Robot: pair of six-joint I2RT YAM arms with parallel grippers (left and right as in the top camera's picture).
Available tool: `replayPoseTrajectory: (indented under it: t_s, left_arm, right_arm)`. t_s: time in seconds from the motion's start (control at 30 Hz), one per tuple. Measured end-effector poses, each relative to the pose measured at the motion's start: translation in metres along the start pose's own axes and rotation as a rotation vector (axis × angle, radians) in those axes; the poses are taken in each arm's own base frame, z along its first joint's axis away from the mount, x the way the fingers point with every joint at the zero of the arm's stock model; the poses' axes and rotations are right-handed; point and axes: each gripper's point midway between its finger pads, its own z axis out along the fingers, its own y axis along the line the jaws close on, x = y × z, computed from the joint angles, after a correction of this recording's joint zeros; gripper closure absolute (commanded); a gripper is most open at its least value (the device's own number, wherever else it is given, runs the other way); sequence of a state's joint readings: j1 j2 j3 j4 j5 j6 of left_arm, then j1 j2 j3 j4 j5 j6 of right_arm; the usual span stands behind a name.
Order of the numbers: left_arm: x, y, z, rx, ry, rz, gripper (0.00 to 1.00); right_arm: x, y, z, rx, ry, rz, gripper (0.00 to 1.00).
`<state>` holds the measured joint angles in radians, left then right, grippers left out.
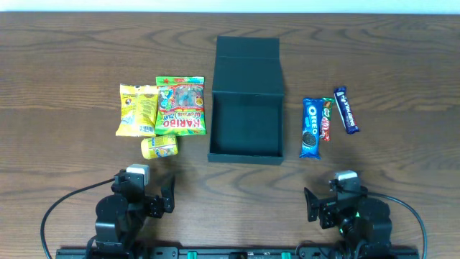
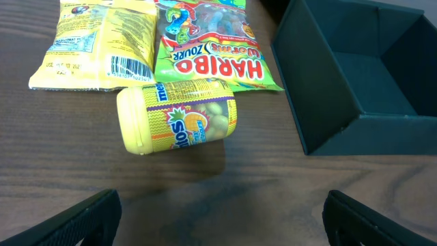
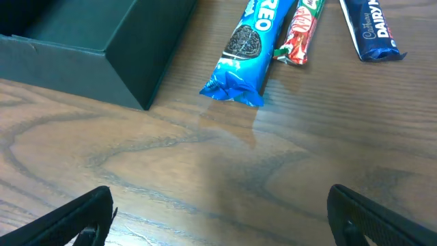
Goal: Pack container
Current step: 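Reach the left gripper to the Haribo gummy bag and grasp it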
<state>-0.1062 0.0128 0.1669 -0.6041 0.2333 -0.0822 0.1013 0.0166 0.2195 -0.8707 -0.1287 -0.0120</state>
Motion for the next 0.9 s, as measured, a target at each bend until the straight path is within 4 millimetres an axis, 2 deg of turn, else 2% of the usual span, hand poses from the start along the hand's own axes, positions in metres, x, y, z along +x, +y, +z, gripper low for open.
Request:
replayPoseTrajectory:
  t_s: [0.77, 0.9]
  left_arm:
    - [-0.0001, 0.0002, 0.0000, -0.001, -0.001, 0.000, 0.05]
    - [-0.0082, -0.0023, -0.0001, 0.011, -0.033, 0.006, 0.05]
  right_arm:
    - [0.0000, 0.0001, 0.0000, 0.000, 0.000, 0.000, 0.01]
    - [-0.0001, 0.0000, 0.0000, 0.000, 0.000, 0.000, 0.01]
